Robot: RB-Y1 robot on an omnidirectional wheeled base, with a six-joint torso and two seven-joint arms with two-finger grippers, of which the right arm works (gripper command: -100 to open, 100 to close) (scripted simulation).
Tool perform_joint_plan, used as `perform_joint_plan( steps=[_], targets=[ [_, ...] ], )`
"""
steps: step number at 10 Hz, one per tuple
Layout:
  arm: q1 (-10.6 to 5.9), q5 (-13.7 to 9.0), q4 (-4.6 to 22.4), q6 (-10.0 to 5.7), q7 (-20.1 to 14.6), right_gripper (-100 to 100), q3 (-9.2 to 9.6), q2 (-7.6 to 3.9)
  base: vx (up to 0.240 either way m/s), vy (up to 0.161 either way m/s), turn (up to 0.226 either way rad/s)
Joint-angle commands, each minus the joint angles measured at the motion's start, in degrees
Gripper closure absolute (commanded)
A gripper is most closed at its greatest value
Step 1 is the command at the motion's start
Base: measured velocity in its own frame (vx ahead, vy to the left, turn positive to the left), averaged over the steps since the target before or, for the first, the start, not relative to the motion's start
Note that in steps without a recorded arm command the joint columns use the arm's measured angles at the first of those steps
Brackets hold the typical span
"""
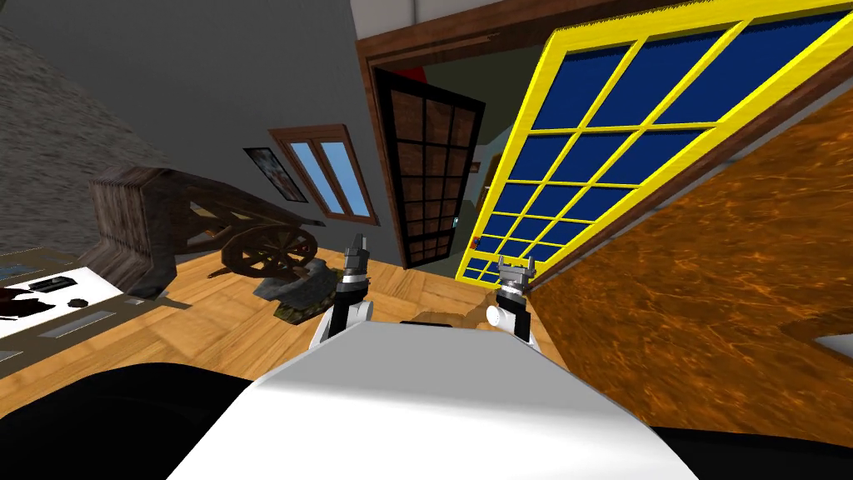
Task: Push the door open
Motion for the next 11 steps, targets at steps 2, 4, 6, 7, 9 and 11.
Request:
perform_joint_plan(
  steps=[2, 4, 6, 7, 9, 11],
  targets=[
    [-0.97, -2.4, 3.5, -1.76, -2.0, -100, -0.37, -0.06, 0.049, -0.105, 0.223],
    [-1.63, -4.2, 6.1, -3.04, -3.4, -100, -0.68, -0.11, 0.039, -0.104, 0.202],
    [-2.30, -6.0, 8.7, -4.31, -4.9, -100, -0.99, -0.16, 0.034, -0.096, 0.197],
    [-2.63, -6.9, 10.0, -4.95, -5.7, -100, -1.15, -0.12, 0.028, -0.105, 0.250],
    [-3.30, -8.7, 12.7, -6.23, -7.1, -100, -1.46, -0.04, 0.031, -0.107, 0.201],
    [-3.96, -10.5, 15.3, -7.50, -8.6, -100, -1.77, 0.04, 0.020, -0.110, 0.192]
  ],
)
